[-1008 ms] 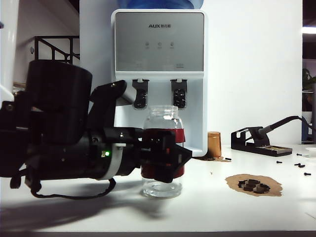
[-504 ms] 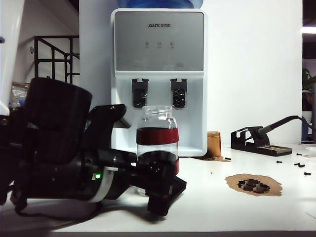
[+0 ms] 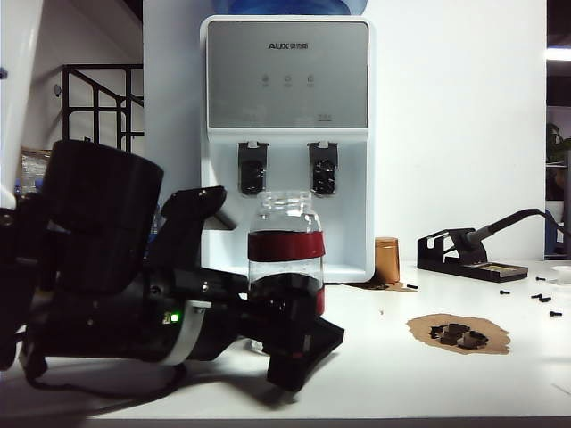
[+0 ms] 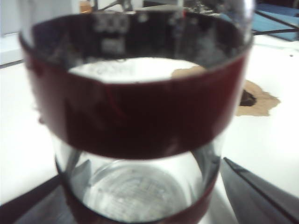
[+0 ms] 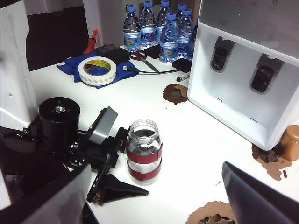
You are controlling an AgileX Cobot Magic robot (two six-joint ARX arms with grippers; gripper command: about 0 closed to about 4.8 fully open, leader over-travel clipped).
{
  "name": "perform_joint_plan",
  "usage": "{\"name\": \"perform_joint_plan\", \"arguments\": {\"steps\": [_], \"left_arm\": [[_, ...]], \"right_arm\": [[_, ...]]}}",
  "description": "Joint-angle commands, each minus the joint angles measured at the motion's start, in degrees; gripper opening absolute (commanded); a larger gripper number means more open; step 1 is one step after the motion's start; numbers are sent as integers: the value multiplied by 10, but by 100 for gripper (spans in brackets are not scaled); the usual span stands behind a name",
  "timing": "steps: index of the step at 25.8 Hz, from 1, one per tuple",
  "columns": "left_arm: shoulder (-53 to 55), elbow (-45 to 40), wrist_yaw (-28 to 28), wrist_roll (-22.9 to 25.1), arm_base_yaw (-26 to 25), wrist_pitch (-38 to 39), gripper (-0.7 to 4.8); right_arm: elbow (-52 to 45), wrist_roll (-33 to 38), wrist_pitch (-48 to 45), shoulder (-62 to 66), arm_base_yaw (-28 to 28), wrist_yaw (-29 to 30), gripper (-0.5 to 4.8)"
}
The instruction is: Pick up the water bottle with two loops of red belts, then reach the front water dispenser and gently press the gray-black baffle horizontally to get a little water.
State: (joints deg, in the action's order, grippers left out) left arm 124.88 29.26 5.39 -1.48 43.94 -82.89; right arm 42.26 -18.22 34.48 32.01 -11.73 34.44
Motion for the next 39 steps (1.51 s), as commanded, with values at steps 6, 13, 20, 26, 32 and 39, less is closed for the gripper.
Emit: {"name": "perform_joint_plan", "arguments": {"steps": [6, 13, 20, 26, 32, 39], "left_arm": [[-3, -34, 49, 27, -49, 12, 479], [-10, -53, 105, 57, -71, 11, 479], [-33, -90, 132, 107, -85, 10, 479], [-114, -154, 21, 117, -160, 9, 3], [-371, -156, -250, 117, -275, 9, -4], [-632, -160, -312, 137, -291, 99, -4]], "right_arm": [[1, 1, -8, -6, -2, -9, 479], [1, 5, -3, -16, -2, -9, 479], [0, 6, 10, -23, -2, -23, 479], [0, 6, 10, -25, -2, -35, 479], [-4, 33, 5, -38, -1, -109, 479], [-30, 39, -6, -83, 0, -167, 325]]}}
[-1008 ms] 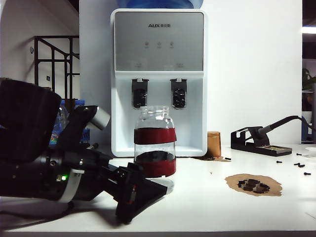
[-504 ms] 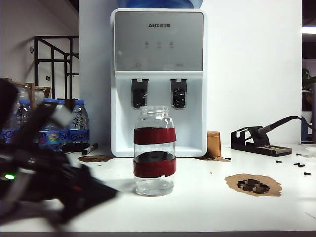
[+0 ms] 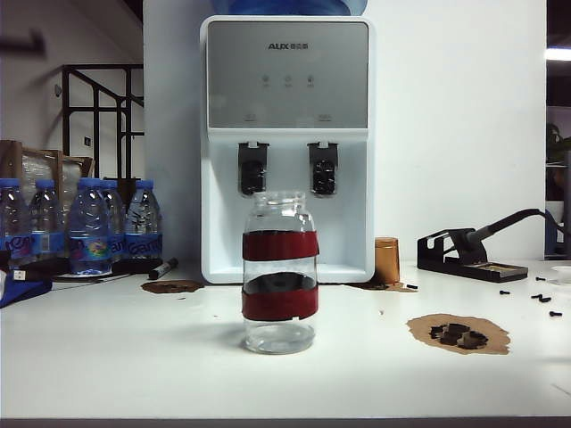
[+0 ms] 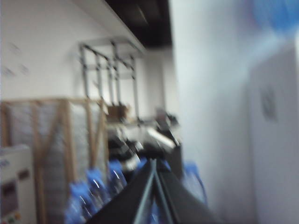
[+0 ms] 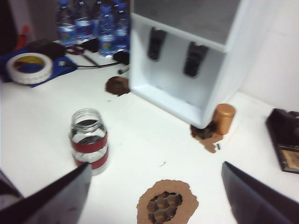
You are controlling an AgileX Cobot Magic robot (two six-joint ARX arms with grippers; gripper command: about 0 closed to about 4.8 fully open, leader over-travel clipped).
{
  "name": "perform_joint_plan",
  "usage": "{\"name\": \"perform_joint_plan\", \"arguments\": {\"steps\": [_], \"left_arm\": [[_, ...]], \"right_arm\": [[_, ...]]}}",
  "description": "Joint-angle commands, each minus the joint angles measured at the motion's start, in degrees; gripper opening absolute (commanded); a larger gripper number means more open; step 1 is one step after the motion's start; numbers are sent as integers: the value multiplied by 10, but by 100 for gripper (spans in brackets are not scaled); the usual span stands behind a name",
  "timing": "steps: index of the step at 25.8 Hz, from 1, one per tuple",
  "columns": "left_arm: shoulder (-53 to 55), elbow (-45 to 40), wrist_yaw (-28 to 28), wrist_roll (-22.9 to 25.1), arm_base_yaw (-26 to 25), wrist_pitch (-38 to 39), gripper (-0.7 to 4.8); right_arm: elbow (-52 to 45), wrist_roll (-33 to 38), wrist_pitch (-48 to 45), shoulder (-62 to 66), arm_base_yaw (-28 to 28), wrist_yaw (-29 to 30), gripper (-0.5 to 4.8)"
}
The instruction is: Pick up the water bottle with two loops of red belts, then reach the front water dispenser and gently press the gray-black baffle horizontally to get a little water.
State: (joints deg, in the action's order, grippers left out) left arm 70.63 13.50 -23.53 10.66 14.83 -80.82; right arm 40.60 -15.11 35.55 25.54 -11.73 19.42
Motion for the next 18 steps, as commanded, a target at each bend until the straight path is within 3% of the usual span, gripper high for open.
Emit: {"name": "perform_joint_plan", "arguments": {"steps": [1, 6, 9, 13, 15, 18], "left_arm": [[-127, -3, -23, 16, 0, 128, -4], [-338, -3, 14, 13, 0, 442, -4], [-489, -2, 46, -22, 0, 625, -4], [-684, -2, 61, -19, 0, 847, -4], [-700, 9, 66, -6, -1, 913, -5], [-706, 8, 67, -5, 0, 916, -4]], "right_arm": [[-25, 9, -25, -29, 0, -17, 268], [-91, 66, -68, -95, 0, -59, 144], [-139, 96, -88, -151, 0, -120, 65], [-185, 100, -125, -247, 0, -189, -4], [-200, 102, -149, -253, 3, -201, -4], [-234, 155, -210, -254, 4, -209, -4]]}}
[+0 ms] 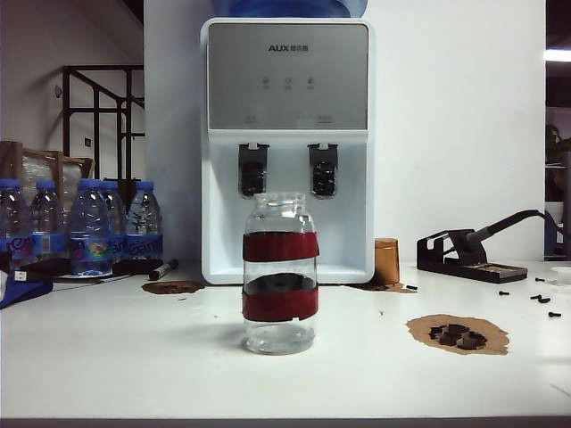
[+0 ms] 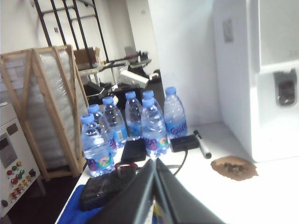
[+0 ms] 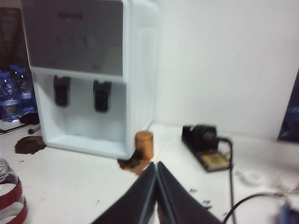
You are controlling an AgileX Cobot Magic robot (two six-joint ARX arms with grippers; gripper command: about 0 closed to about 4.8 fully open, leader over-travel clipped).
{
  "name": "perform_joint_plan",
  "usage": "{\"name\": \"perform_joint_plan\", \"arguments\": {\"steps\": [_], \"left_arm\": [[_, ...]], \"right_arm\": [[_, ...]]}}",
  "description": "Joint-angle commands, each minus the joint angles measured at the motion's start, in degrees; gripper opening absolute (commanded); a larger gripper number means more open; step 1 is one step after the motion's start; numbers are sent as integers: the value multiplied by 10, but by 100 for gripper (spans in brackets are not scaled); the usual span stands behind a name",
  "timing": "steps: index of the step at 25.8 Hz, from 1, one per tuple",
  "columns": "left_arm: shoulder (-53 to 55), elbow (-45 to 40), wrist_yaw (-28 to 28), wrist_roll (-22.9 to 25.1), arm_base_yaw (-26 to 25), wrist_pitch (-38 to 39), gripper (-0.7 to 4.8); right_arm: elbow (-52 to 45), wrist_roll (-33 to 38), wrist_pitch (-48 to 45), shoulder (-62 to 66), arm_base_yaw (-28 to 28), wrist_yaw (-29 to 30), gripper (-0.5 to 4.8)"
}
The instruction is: Pick up the water bottle with two loops of red belts, then reach the front water dispenser and gently press the gray-black baffle horizontally to get a little water.
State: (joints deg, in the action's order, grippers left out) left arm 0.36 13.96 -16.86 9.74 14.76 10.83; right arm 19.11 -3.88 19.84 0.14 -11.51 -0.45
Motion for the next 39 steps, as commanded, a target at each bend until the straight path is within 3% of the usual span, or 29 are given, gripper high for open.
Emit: {"name": "perform_joint_plan", "arguments": {"steps": [1, 5, 9, 13, 16, 23, 39], "left_arm": [[-3, 4, -3, 4, 0, 4, -4], [-3, -5, -8, 4, -1, 9, -4], [-3, -35, 16, 3, -39, -5, -4], [-3, -94, 102, 3, -104, -69, -4], [-3, -136, 133, 3, -128, -101, -4], [-3, -137, 158, -16, -129, -10, -4], [-3, -137, 158, -16, -128, -15, -4]], "right_arm": [[-30, 52, -71, 0, 2, -17, -4], [-83, 56, -153, 0, 2, -47, -4], [-135, 56, -203, 0, 2, -99, -4], [-173, 56, -237, 0, 2, -137, -4], [-193, 62, -209, 0, 2, -135, -4], [-193, 67, -221, 0, 2, -150, -1], [-193, 67, -221, 0, 1, -146, -1]]}}
